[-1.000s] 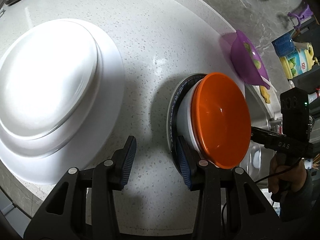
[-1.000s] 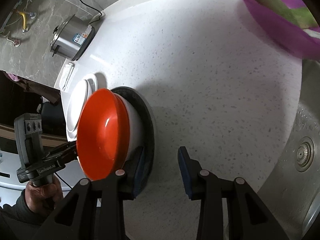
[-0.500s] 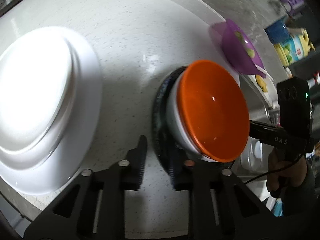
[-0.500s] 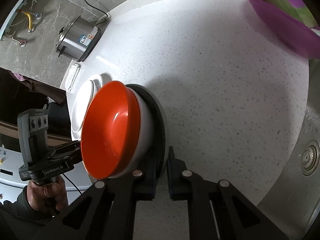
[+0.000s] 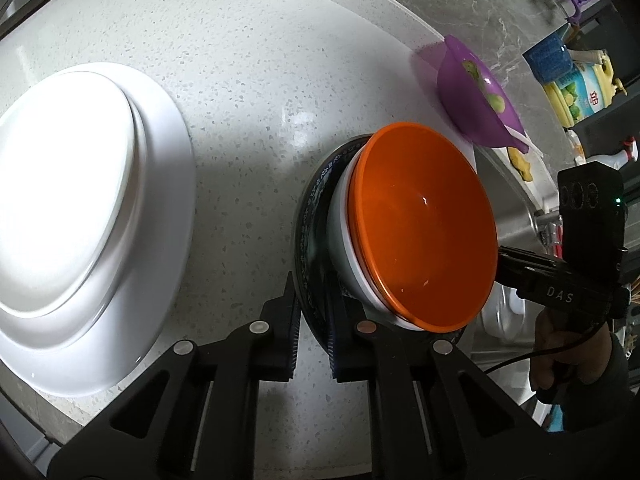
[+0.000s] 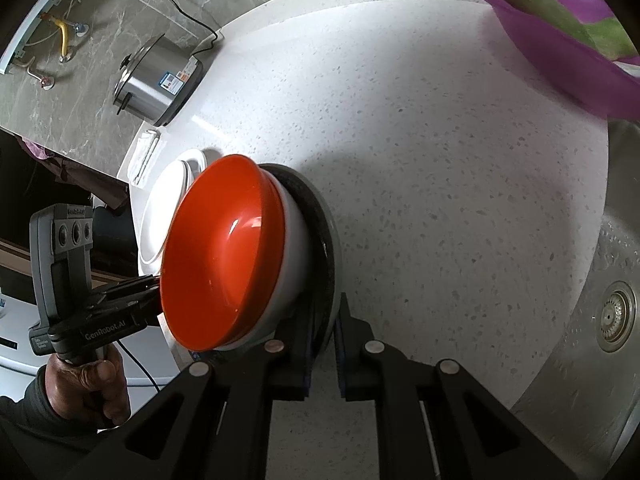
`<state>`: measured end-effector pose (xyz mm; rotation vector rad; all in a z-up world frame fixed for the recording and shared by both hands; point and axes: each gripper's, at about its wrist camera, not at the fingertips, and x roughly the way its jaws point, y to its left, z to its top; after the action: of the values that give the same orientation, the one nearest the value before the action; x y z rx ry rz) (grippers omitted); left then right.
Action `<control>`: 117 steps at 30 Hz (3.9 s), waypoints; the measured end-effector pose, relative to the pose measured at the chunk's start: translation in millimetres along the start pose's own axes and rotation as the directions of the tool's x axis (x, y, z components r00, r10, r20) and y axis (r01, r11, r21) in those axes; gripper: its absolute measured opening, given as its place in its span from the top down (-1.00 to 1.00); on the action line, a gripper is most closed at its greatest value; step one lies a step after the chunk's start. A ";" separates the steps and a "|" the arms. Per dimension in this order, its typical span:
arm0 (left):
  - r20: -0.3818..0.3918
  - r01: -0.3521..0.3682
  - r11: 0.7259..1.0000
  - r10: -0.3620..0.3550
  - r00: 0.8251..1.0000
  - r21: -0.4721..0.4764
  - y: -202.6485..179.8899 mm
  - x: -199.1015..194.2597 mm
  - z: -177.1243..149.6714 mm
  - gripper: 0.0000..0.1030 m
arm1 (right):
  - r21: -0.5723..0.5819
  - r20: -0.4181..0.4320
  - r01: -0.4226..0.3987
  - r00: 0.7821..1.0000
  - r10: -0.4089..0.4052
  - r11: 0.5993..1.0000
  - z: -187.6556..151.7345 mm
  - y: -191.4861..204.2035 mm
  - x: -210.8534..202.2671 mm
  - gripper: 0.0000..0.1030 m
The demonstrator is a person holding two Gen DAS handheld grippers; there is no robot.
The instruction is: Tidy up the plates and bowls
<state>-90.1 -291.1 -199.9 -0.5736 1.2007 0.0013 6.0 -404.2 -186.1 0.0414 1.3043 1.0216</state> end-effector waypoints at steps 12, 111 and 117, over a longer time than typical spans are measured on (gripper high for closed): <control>0.017 0.008 1.000 -0.009 1.000 0.013 -6.0 -20.2 3.4 0.82 | 0.002 0.023 0.002 1.000 -0.002 1.000 5.5 9.0 -16.1 0.78; 0.284 -0.244 0.934 0.167 0.944 0.260 253.4 -213.8 53.5 -0.21 | 0.164 0.217 0.244 0.936 -0.276 0.956 14.3 198.0 45.1 -0.47; 0.488 -0.407 0.907 0.309 0.816 0.106 213.5 -280.5 26.8 -0.21 | 0.156 0.379 0.207 0.890 -0.252 0.966 9.4 222.8 -10.7 -0.88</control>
<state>-236.5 -13.7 -36.9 -0.1351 0.8089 0.3194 -117.6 -275.6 -51.8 0.1678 0.9648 0.6906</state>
